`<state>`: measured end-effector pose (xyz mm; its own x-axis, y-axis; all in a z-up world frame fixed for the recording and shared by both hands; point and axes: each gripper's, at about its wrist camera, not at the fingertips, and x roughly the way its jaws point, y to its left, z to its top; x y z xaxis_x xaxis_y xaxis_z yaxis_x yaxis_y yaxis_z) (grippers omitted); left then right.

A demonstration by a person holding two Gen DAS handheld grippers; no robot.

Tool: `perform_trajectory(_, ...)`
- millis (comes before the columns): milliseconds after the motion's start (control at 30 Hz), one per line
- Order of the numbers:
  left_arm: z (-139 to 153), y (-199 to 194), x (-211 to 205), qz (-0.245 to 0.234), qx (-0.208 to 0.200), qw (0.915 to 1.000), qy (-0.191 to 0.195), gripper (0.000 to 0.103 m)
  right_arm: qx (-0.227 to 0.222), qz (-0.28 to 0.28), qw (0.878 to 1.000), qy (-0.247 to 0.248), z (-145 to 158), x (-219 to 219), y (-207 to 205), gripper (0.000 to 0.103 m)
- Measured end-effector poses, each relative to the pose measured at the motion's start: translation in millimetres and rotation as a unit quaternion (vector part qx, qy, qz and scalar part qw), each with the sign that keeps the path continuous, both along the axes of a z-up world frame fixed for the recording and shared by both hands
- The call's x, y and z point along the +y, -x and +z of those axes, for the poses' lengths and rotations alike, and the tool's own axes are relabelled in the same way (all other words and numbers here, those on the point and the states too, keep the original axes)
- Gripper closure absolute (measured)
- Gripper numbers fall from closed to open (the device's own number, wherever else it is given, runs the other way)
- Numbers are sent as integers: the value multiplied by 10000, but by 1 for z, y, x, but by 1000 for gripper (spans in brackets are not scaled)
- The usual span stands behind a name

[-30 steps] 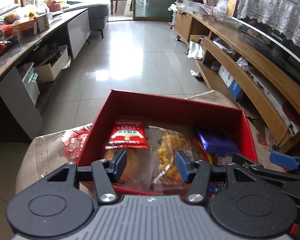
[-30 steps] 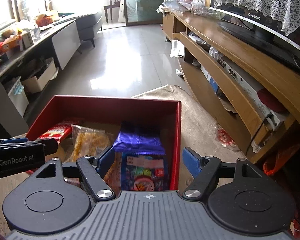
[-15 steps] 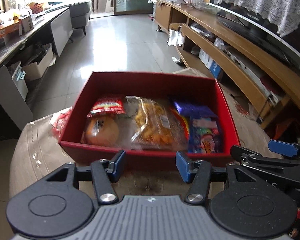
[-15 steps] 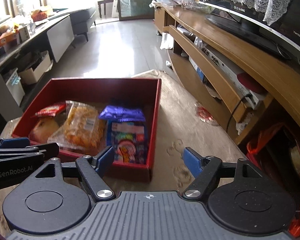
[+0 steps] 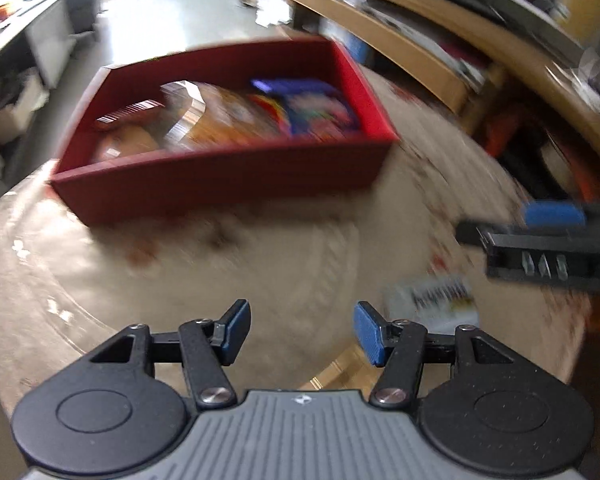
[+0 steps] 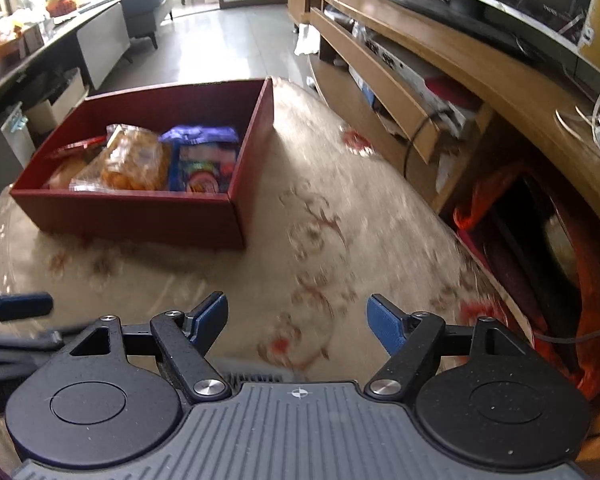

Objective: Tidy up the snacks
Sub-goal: 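Withdraw both open grippers from the box toward the remaining snacks, then grasp the gold wrapped snack with the left gripper while the right grasps the Kaprons packet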

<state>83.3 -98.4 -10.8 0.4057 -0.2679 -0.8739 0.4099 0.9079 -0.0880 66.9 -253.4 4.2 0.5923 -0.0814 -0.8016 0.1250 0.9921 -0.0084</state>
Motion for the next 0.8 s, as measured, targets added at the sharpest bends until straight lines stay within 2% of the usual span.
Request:
perform_trajectory(100, -11, 16, -13, -545, 92, 9983, -182, 44, 69, 31, 9999, -73, -4, -5, 11, 20)
perform_trajectory(267, -26, 21, -28, -1148, 307, 9925, -271, 40, 180, 181, 9994, -229, -8, -9, 17, 20)
perform_trajectory(400, -35, 17, -32, -1354, 491, 9892, -279, 39, 234, 301, 9988, -308, -9, -10, 16, 20)
perform_trajectory(500, -39, 20, -36, -1472, 368, 9875, -418, 39, 328, 375, 9982, -324, -13, -10, 14, 20)
perform_trajectory(567, -40, 24, -40, -1491, 206, 9870, -559, 45, 389, 429, 9979, -288, -15, -8, 11, 20)
perform_trajectory(633, -38, 27, -38, -1449, 129, 9873, -641, 57, 447, 482, 9975, -266, -17, -6, 9, 20)
perform_trajectory(700, -36, 29, -33, -1363, 247, 9887, -572, 63, 482, 509, 9972, -276, -19, -6, 8, 20)
perform_trajectory(800, -34, 37, -24, -1202, 332, 9905, -582, 63, 526, 537, 9967, -290, -20, -7, 7, 20)
